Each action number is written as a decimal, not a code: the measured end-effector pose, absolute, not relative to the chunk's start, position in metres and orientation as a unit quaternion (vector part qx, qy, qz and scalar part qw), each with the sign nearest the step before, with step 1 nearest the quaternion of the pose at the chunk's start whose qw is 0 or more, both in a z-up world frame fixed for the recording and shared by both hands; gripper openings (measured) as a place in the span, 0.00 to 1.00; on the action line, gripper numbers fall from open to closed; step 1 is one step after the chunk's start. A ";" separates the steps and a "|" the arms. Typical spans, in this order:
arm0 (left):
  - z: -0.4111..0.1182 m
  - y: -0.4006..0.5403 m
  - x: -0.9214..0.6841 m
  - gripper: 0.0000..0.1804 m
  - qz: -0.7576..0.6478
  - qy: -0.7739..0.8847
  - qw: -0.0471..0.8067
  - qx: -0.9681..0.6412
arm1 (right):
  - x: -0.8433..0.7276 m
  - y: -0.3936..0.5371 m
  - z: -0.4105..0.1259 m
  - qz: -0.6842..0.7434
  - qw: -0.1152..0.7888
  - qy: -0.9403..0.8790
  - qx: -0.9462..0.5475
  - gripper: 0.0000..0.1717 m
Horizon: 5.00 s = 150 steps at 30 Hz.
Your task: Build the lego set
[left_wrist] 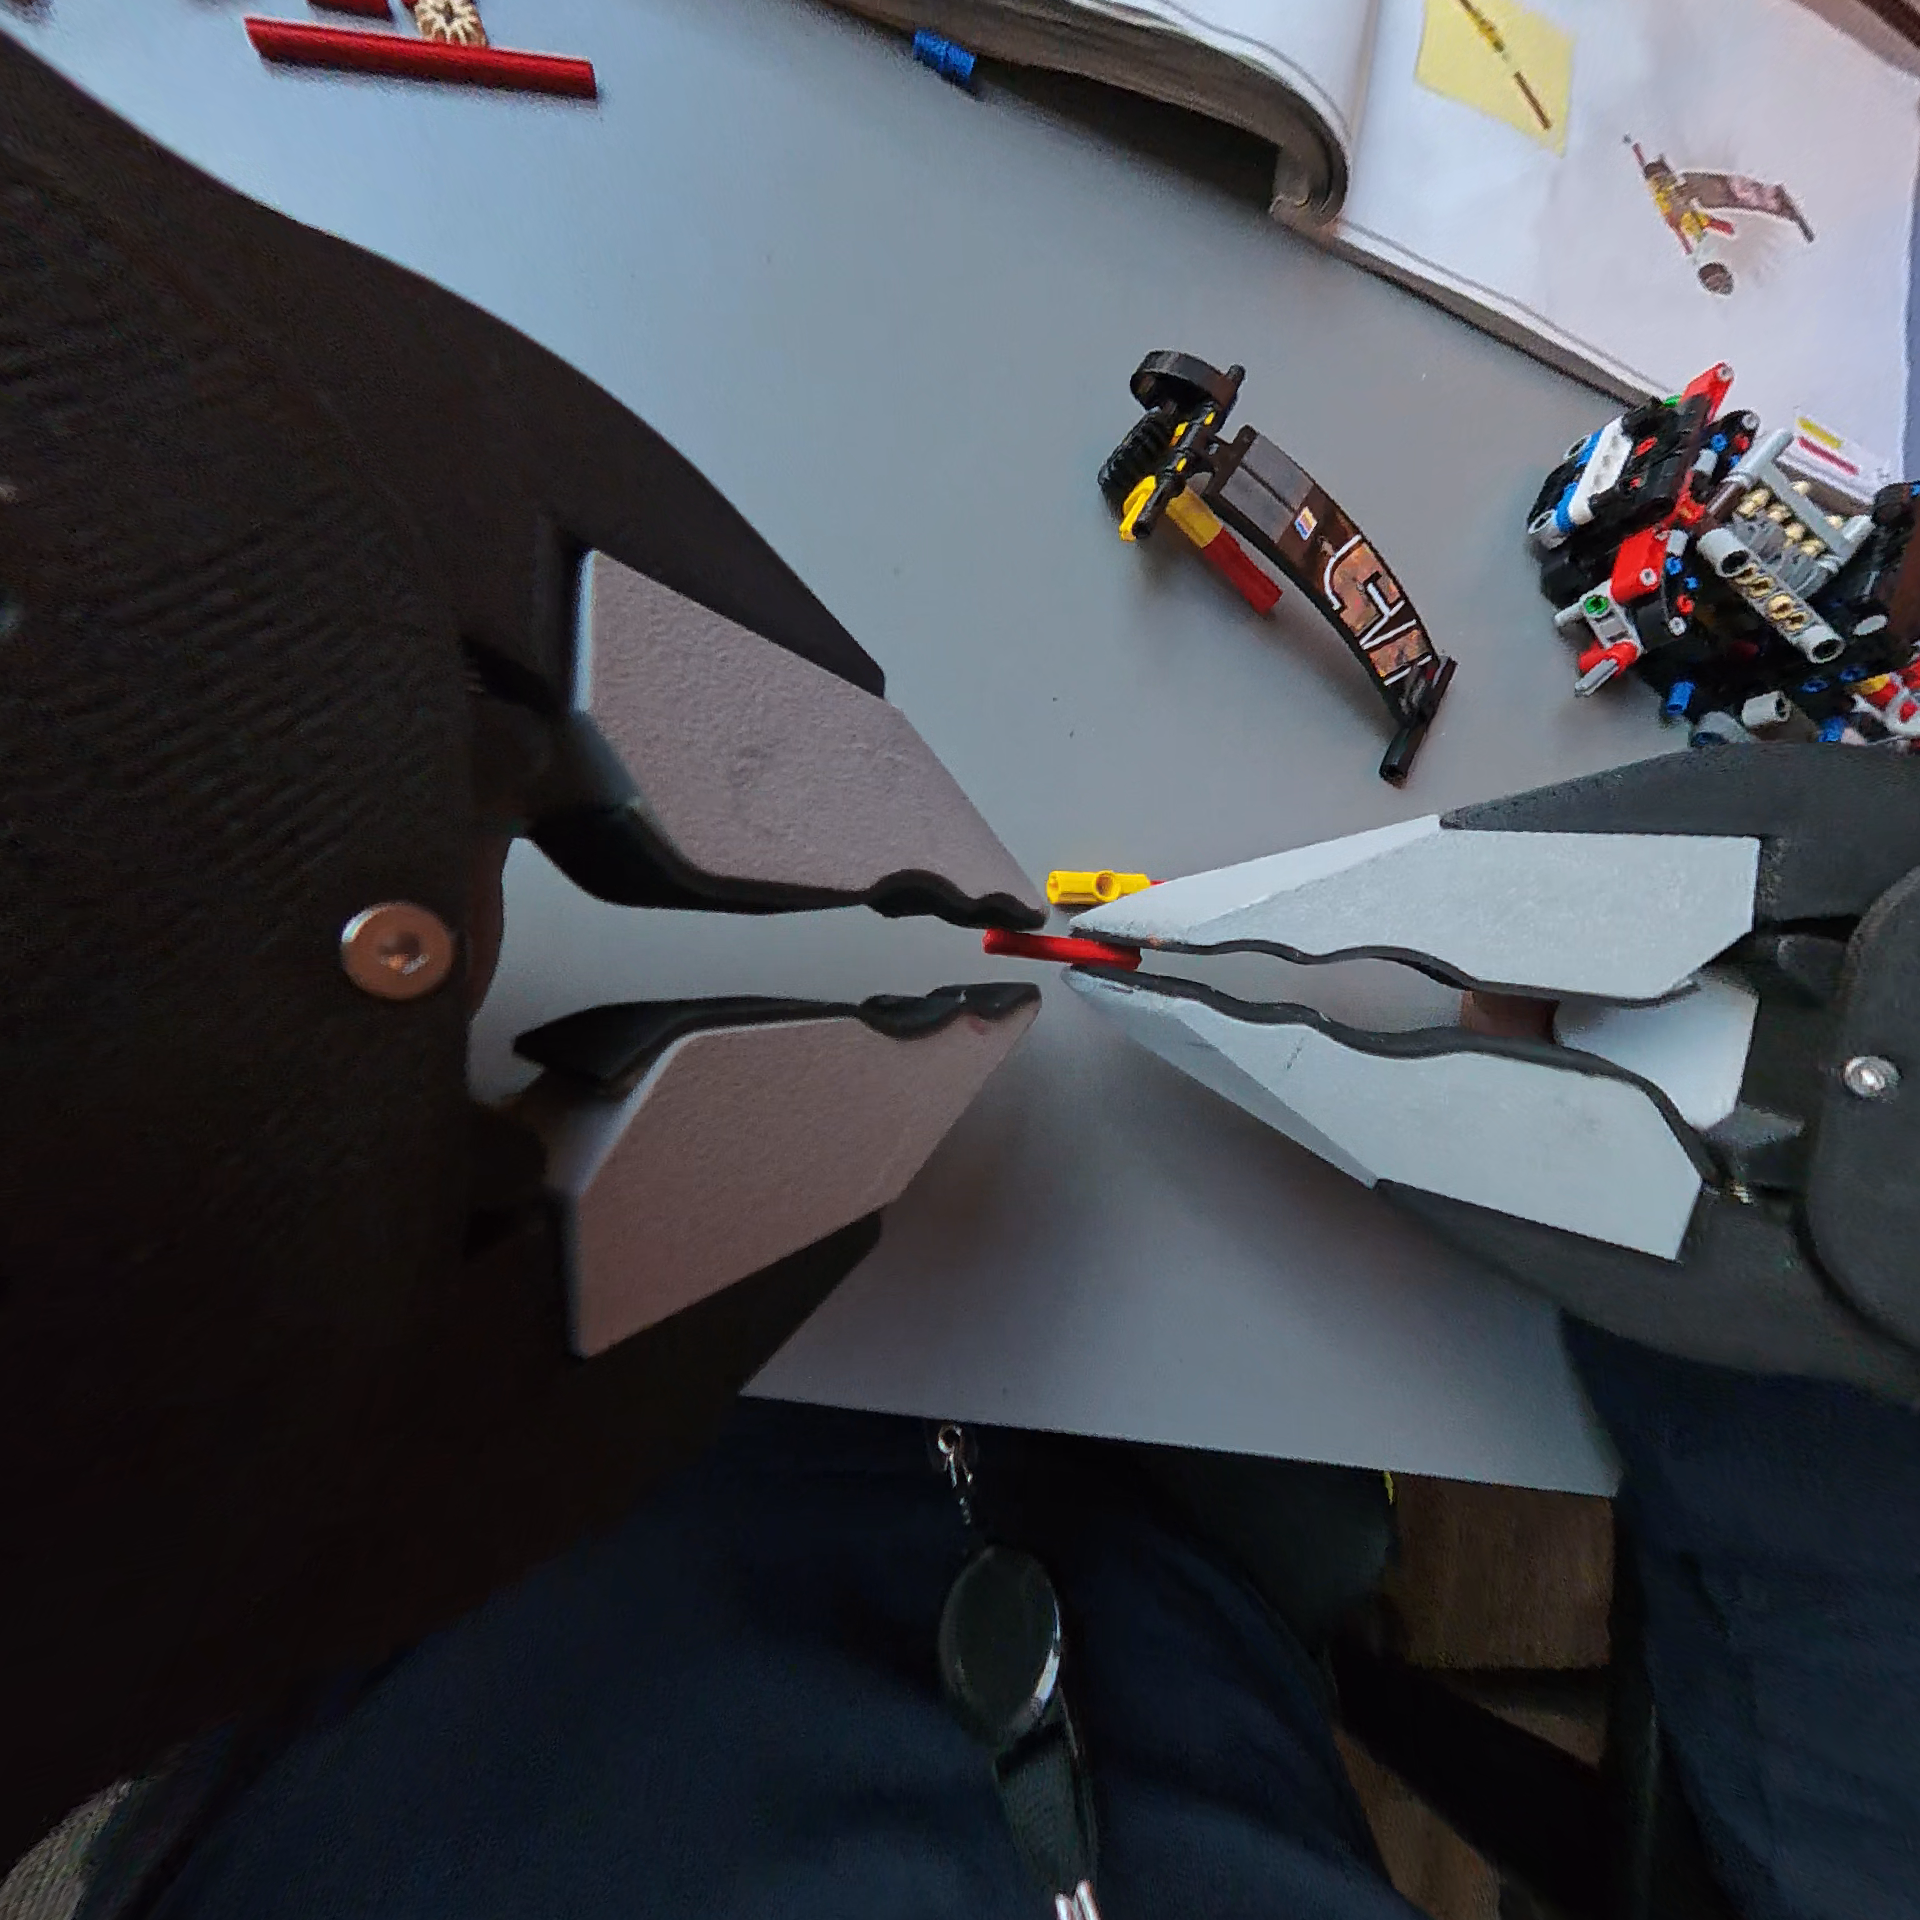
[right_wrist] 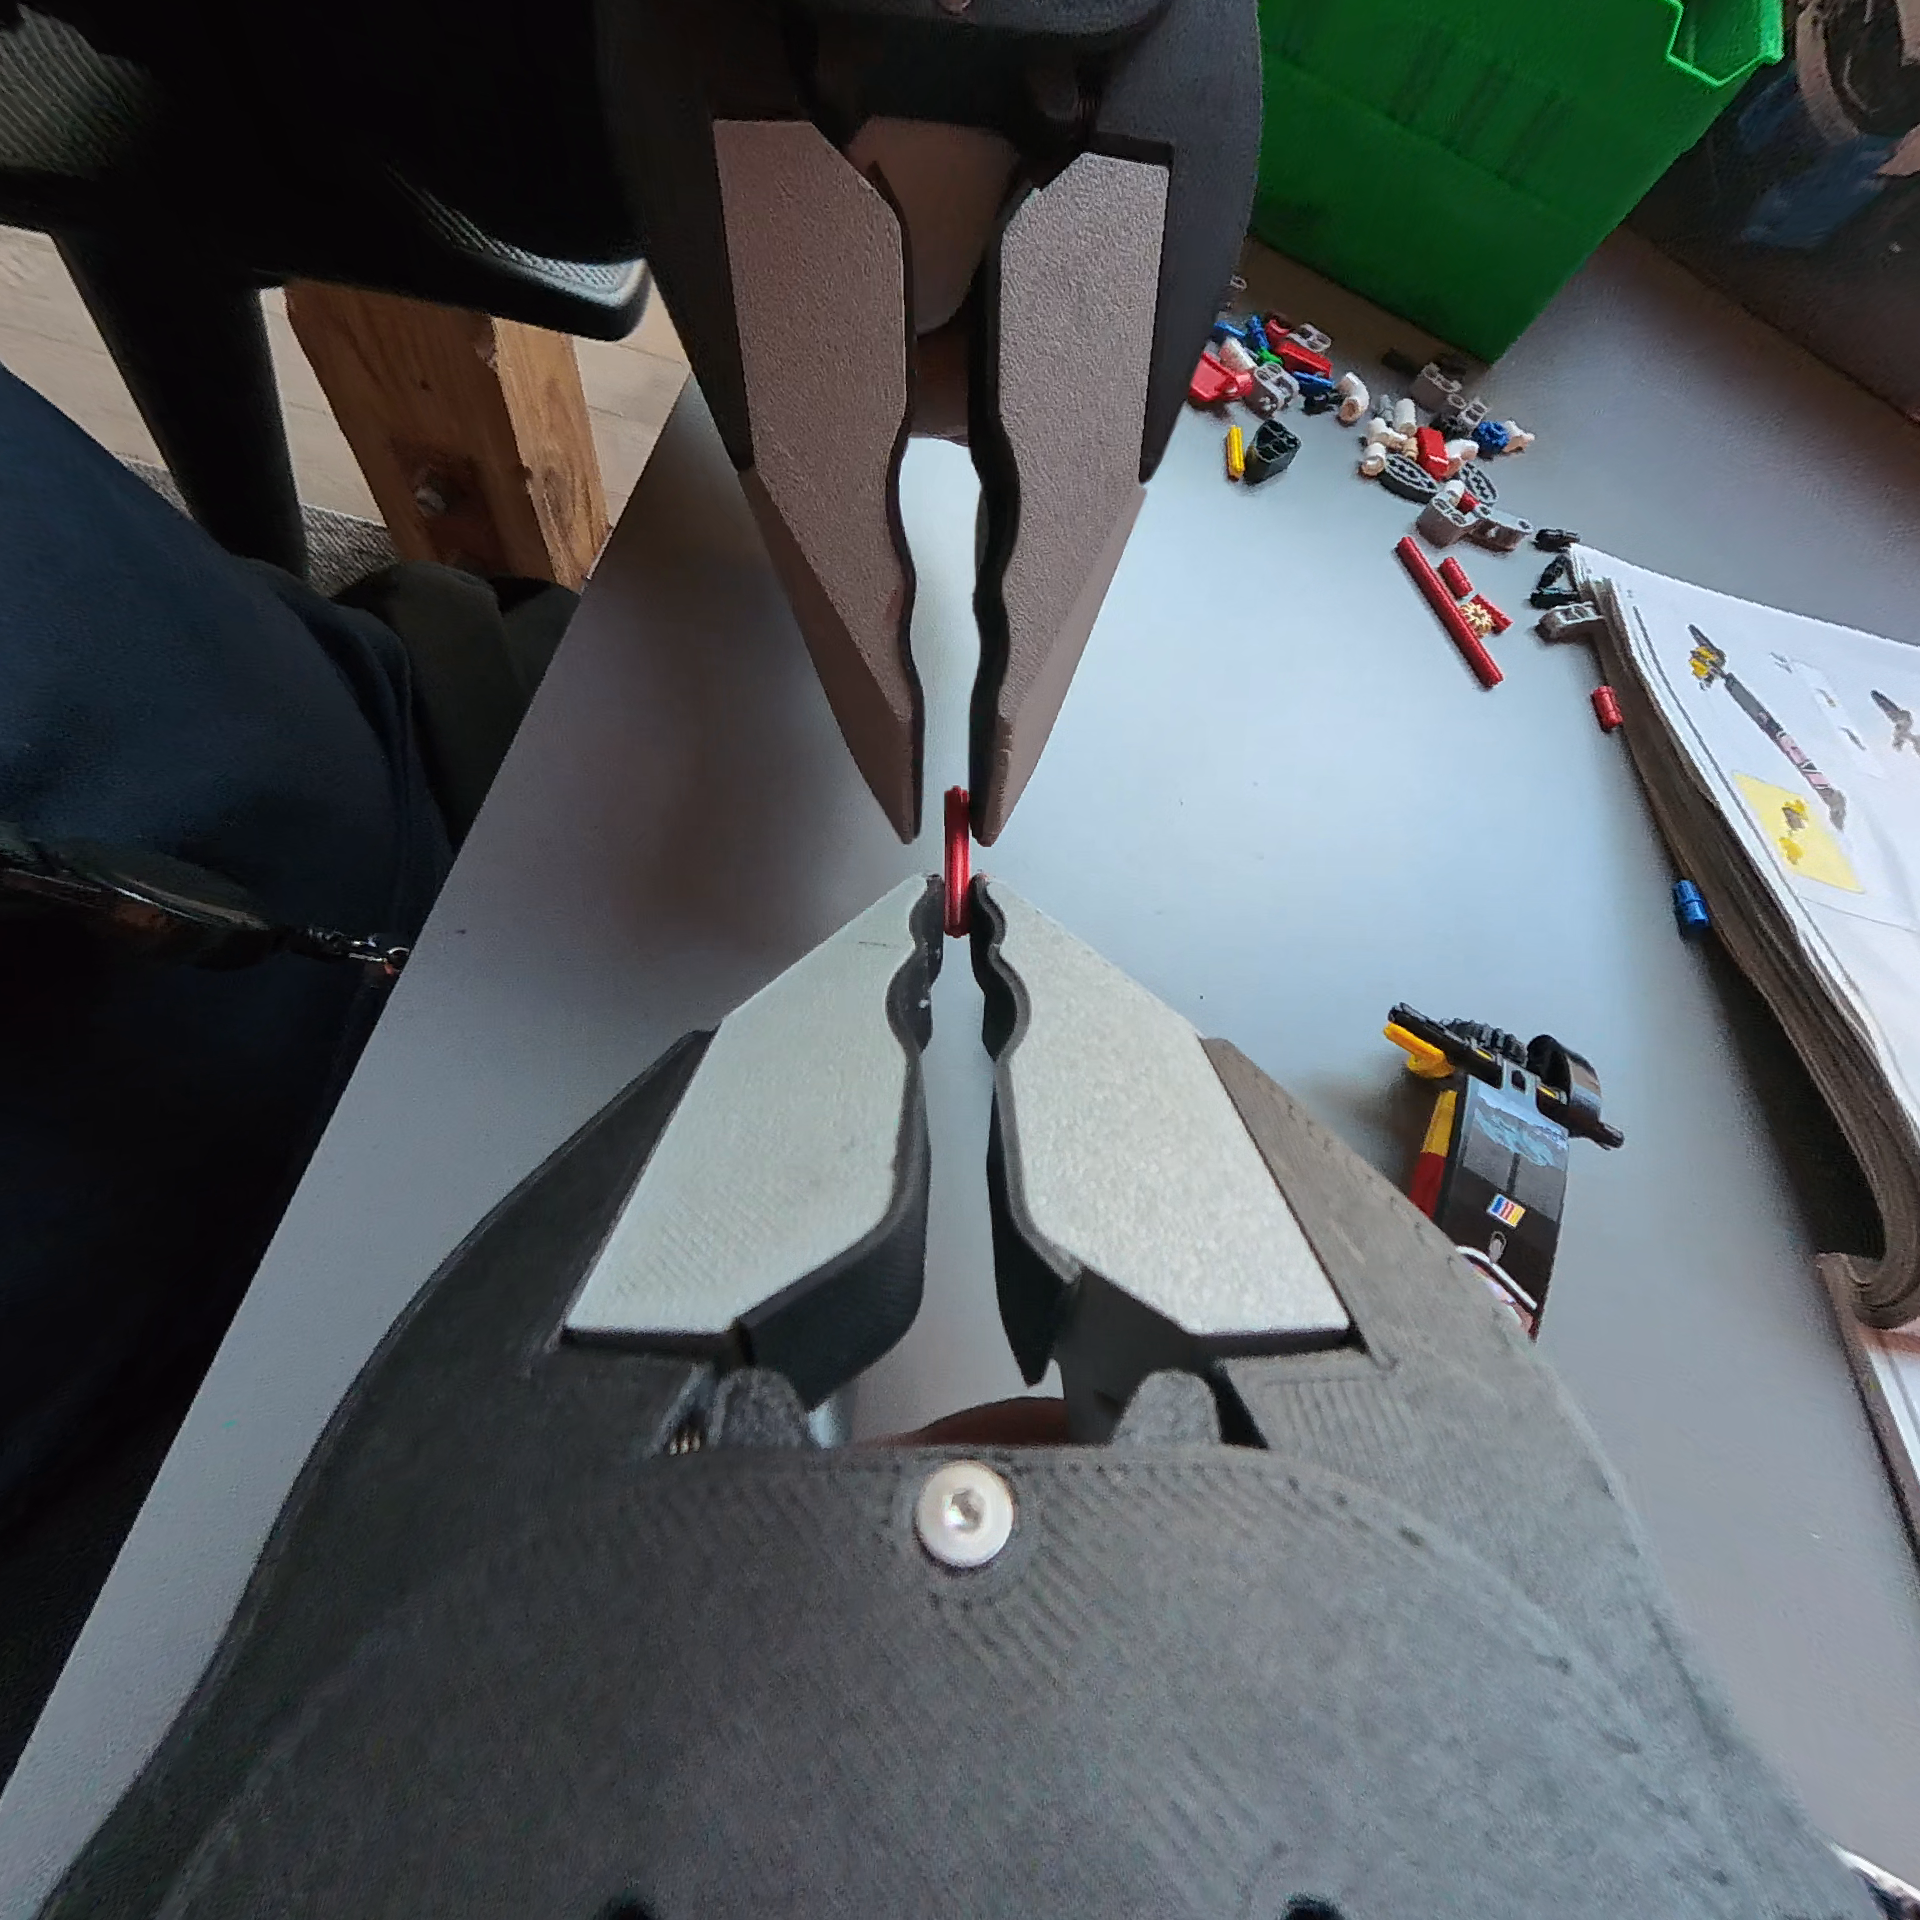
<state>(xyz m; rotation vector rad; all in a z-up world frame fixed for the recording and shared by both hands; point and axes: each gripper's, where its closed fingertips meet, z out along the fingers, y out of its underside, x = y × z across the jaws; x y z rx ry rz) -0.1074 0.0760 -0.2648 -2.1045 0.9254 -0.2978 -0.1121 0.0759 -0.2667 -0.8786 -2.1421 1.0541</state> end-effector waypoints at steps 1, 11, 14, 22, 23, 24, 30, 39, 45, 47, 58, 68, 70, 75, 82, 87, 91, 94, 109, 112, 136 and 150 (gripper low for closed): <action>-0.264 0.076 -0.107 0.04 -0.117 0.368 0.404 -0.829 | -0.112 0.076 -0.266 0.399 0.293 -0.804 -0.330 0.01; -0.257 0.078 -0.101 0.01 -0.120 0.388 0.435 -0.804 | -0.110 0.072 -0.260 0.426 0.281 -0.795 -0.328 0.01; -0.258 0.078 -0.102 0.01 -0.124 0.387 0.435 -0.804 | -0.110 0.072 -0.260 0.427 0.280 -0.795 -0.328 0.01; -0.276 0.080 -0.120 0.01 -0.105 0.378 0.394 -0.831 | -0.105 0.097 -0.275 0.391 0.257 -0.800 -0.376 0.11; -0.278 0.081 -0.121 0.01 -0.106 0.377 0.391 -0.833 | -0.104 0.100 -0.277 0.387 0.252 -0.801 -0.382 0.12; -0.280 0.082 -0.123 0.01 -0.106 0.377 0.389 -0.834 | -0.104 0.102 -0.279 0.383 0.250 -0.801 -0.387 0.12; -0.291 0.084 -0.125 0.01 -0.114 0.380 0.372 -0.839 | -0.109 0.109 -0.295 0.340 0.232 -0.813 -0.412 0.09; -0.296 0.089 -0.126 0.01 -0.123 0.372 0.366 -0.844 | -0.108 0.105 -0.297 0.339 0.223 -0.822 -0.400 0.03; -0.296 0.092 -0.124 0.01 -0.129 0.377 0.367 -0.841 | -0.109 0.103 -0.297 0.344 0.214 -0.822 -0.400 0.03; -0.296 0.092 -0.124 0.01 -0.128 0.378 0.368 -0.840 | -0.109 0.103 -0.297 0.342 0.215 -0.824 -0.398 0.03; -0.295 0.091 -0.125 0.01 -0.130 0.379 0.374 -0.837 | -0.109 0.102 -0.297 0.344 0.212 -0.824 -0.397 0.03; -0.294 0.090 -0.123 0.01 -0.130 0.384 0.377 -0.833 | -0.109 0.101 -0.297 0.346 0.211 -0.824 -0.396 0.03; -0.294 0.090 -0.123 0.01 -0.132 0.385 0.377 -0.832 | -0.109 0.101 -0.297 0.346 0.210 -0.824 -0.396 0.03; -0.295 0.089 -0.121 0.01 -0.133 0.391 0.371 -0.832 | -0.108 0.101 -0.297 0.351 0.201 -0.824 -0.396 0.03; -0.296 0.091 -0.117 0.01 -0.143 0.386 0.361 -0.837 | -0.106 0.101 -0.297 0.343 0.207 -0.831 -0.386 0.03; -0.296 0.091 -0.115 0.00 -0.164 0.364 0.346 -0.849 | -0.106 0.101 -0.297 0.314 0.218 -0.844 -0.376 0.03; -0.296 0.094 -0.111 0.00 -0.146 0.394 0.337 -0.843 | -0.105 0.099 -0.297 0.308 0.215 -0.852 -0.364 0.03; -0.296 0.095 -0.111 0.00 -0.129 0.401 0.335 -0.843 | -0.105 0.100 -0.297 0.324 0.204 -0.844 -0.376 0.03; -0.297 0.100 -0.106 0.01 -0.130 0.363 0.362 -0.849 | -0.106 0.101 -0.297 0.346 0.209 -0.832 -0.380 0.03; -0.297 0.100 -0.107 0.01 -0.129 0.355 0.366 -0.850 | -0.106 0.101 -0.297 0.345 0.214 -0.832 -0.378 0.03; -0.296 0.093 -0.121 0.20 -0.169 0.332 0.357 -0.856 | -0.108 0.104 -0.297 0.346 0.216 -0.827 -0.388 0.03; -0.296 0.097 -0.122 0.17 -0.157 0.327 0.362 -0.859 | -0.109 0.105 -0.297 0.345 0.217 -0.825 -0.392 0.04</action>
